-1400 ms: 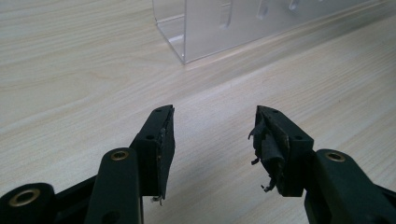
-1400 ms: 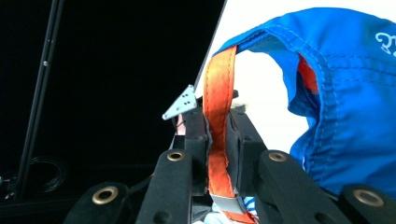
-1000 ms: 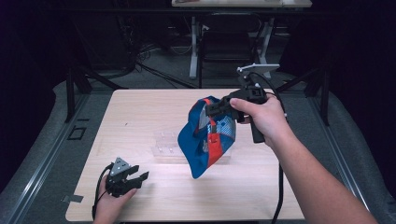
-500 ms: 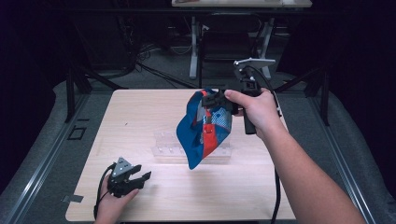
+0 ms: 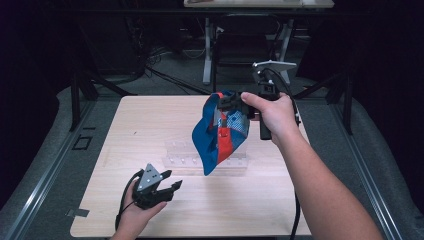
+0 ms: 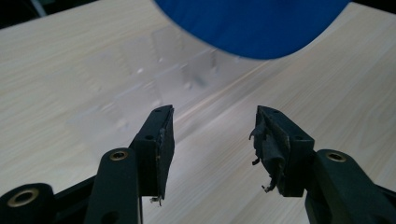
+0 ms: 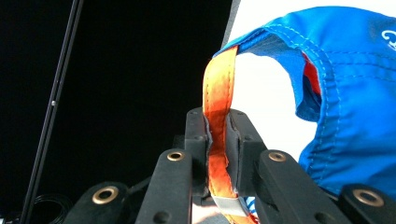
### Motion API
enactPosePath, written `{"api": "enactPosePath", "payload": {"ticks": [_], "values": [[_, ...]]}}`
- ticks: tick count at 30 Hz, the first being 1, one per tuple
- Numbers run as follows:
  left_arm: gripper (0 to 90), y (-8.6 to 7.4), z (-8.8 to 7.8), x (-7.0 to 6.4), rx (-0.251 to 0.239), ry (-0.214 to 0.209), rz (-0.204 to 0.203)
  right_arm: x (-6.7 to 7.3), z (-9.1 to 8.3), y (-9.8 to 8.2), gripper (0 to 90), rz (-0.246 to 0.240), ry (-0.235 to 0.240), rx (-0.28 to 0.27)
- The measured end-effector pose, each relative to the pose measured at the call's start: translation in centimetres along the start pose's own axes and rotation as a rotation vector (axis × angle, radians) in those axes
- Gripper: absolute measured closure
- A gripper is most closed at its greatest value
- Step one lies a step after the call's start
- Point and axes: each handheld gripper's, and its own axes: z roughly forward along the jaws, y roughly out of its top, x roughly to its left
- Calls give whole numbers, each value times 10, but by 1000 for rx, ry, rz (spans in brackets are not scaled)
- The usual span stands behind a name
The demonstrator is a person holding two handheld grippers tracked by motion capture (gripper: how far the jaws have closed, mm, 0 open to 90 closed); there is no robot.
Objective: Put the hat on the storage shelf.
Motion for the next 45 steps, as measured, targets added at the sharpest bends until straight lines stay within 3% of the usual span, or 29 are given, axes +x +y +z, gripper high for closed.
{"api": "enactPosePath", "payload": {"ticks": [5,10,14,19,24,29,37,45], "values": [[466,19,13,-19,-14,-27,54,-2,0,2,799,6,-6,-10],[481,39,22,-36,-23,-29,111,-3,2,4,799,11,-6,-19],[508,50,30,-44,5,-30,134,-4,2,5,799,17,-2,-25],[579,55,39,-47,37,21,184,-4,2,5,798,17,4,-25],[728,56,42,-41,57,36,176,-4,2,5,798,17,11,-23],[816,55,41,-33,52,36,164,-7,2,4,799,24,20,-26],[867,51,43,-21,49,20,131,-7,5,3,799,24,23,-21],[874,47,47,-18,54,21,103,-10,11,3,799,27,20,-15]]}}
